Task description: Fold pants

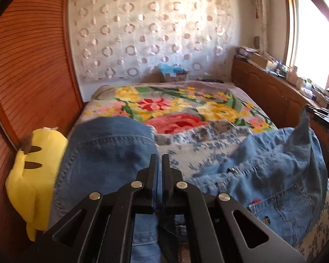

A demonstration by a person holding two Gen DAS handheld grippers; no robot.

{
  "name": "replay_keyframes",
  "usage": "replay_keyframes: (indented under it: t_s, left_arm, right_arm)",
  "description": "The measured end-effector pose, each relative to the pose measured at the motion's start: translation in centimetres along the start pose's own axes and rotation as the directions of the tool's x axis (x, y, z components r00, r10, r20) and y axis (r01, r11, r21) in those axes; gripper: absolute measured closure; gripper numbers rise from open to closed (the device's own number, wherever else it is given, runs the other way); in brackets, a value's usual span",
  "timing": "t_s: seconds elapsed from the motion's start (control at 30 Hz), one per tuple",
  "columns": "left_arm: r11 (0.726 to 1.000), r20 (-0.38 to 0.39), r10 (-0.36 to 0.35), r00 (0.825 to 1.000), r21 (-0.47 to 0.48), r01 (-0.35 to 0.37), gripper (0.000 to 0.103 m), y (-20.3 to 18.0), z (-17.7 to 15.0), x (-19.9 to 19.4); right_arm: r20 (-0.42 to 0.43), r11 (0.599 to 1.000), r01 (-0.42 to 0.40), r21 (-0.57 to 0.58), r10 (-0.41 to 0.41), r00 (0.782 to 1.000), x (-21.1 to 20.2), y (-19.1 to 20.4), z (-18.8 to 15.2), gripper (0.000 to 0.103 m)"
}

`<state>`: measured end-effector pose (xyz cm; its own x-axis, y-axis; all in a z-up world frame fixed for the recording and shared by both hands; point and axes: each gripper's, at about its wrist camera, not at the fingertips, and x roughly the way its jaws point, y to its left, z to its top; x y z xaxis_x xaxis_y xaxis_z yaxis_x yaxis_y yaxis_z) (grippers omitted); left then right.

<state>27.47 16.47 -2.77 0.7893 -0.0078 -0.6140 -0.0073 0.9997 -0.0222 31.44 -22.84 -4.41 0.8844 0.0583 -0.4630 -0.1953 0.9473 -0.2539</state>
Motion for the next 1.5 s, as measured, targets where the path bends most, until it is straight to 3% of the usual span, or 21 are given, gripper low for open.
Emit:
replay_keyframes:
  t_s: [0.13,0.23,0.27,0.4,0.6,0.67,1.07,1.37,1.5]
  left_arm:
    - [0.999,-0.046,-0.024,0.999,0.021,0.025,0.090,-0.8,-0.6,1.0]
    - [0.999,-0.072,-0.038,0.997,0.021,0.039,0.069,-1.0,-1.0,1.5]
    - [0.999,-0.081,-0.048,0.996,0.021,0.050,0.056,-1.1,-1.3,1.6]
    - [0.998,-0.097,-0.056,0.994,0.029,0.059,0.039,-1.6,-1.9,1.7]
    - [0.996,-0.076,-0.088,0.993,0.010,0.089,0.037,-2.2,-3.4,-0.3]
    - [0.994,-0.077,-0.105,0.991,0.012,0.106,0.037,-2.6,-4.1,-1.0]
    - [0.988,-0.131,-0.147,0.980,0.026,0.151,0.037,-3.8,-9.4,-4.6]
    - [0.986,-0.168,-0.163,0.972,0.001,0.166,0.037,-2.9,-13.1,-6.5]
    - [0.984,-0.196,-0.173,0.965,-0.002,0.176,0.030,-2.8,-14.5,-6.6]
  right_arm:
    - [-0.047,1.000,-0.011,-0.005,0.011,0.999,0.7,-0.5,0.4,0.092]
    - [-0.064,1.000,-0.015,-0.009,0.014,0.998,0.6,-0.9,0.9,0.092]
    - [-0.070,1.000,-0.018,-0.004,0.017,0.997,0.4,-1.2,1.0,0.091]
    - [-0.095,0.999,-0.030,0.020,0.032,0.995,0.7,-1.9,1.3,0.091]
    - [-0.136,0.996,-0.056,0.068,0.065,0.988,-1.6,-2.8,0.3,0.061]
    - [-0.134,0.994,-0.075,0.074,0.084,0.987,-3.5,-2.9,-0.3,0.056]
    - [-0.167,0.973,-0.199,0.120,0.217,0.962,-13.5,-0.2,-6.3,0.050]
    - [-0.202,0.951,-0.263,0.161,0.292,0.935,-17.2,1.3,-9.4,0.049]
    - [-0.221,0.946,-0.282,0.163,0.313,0.924,-17.4,2.1,-10.0,0.049]
